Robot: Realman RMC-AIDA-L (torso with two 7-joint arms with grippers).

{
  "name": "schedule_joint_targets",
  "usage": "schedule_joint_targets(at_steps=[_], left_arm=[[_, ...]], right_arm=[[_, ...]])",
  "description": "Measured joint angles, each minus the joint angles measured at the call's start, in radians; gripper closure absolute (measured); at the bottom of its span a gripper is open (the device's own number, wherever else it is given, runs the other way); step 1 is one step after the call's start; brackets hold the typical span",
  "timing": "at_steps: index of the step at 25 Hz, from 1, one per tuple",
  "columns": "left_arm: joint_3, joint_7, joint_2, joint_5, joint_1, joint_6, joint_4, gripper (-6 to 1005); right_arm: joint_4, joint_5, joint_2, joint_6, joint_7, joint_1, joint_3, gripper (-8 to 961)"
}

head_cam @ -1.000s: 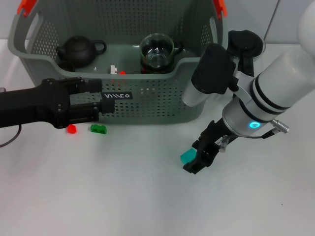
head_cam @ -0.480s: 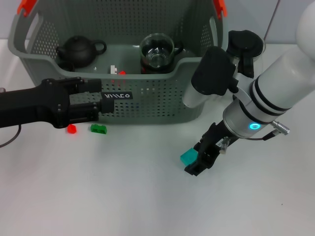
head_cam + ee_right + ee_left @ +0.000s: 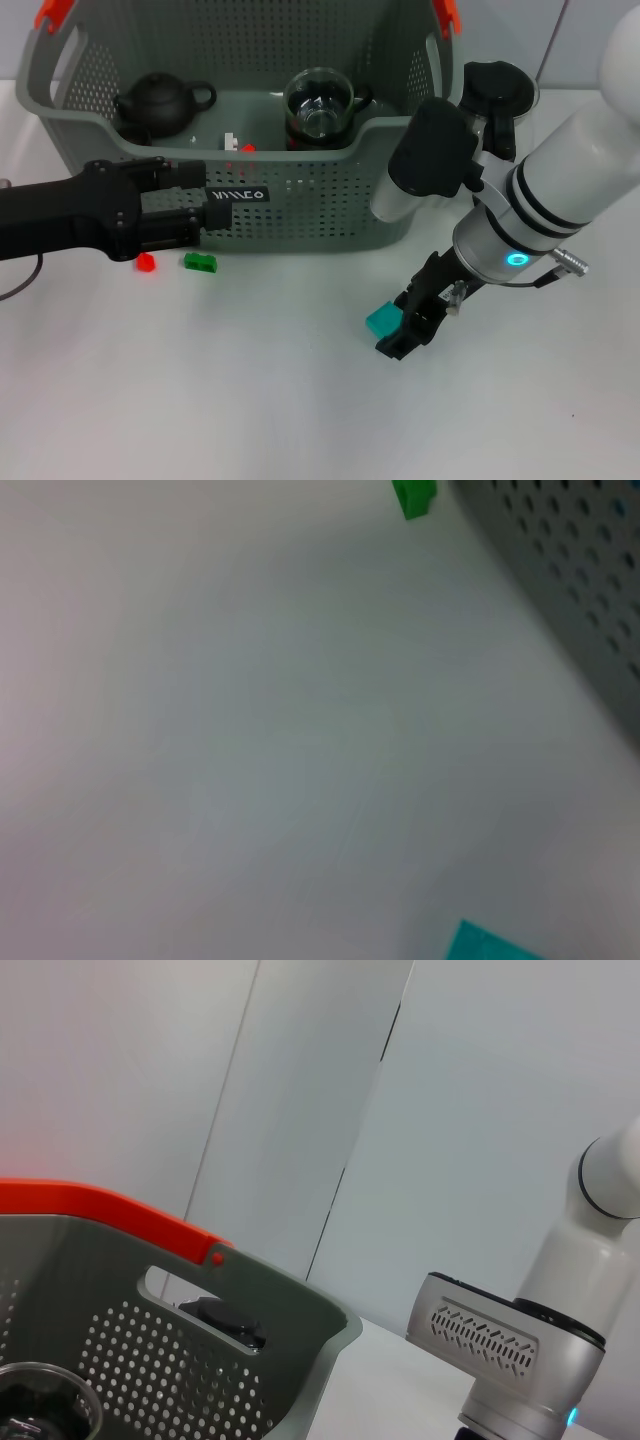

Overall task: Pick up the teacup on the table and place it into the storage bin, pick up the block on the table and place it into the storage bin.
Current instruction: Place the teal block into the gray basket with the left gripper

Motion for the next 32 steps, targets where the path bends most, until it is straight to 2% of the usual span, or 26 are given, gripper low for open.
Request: schedule_joint_targets(at_steps=[16, 32], left_arm=[[-0.011, 0.011, 0.0, 0.0, 0.002, -0.001, -0.014, 282], [-0.011, 0.011, 0.0, 0.0, 0.007, -0.001, -0.014, 282]], right_arm=[[0.003, -0.001, -0.002, -0.009, 0.015, 0.003, -0.003, 249], [-0.009, 0.002, 0.005, -0.006, -0.022, 0.033, -0.051, 249]])
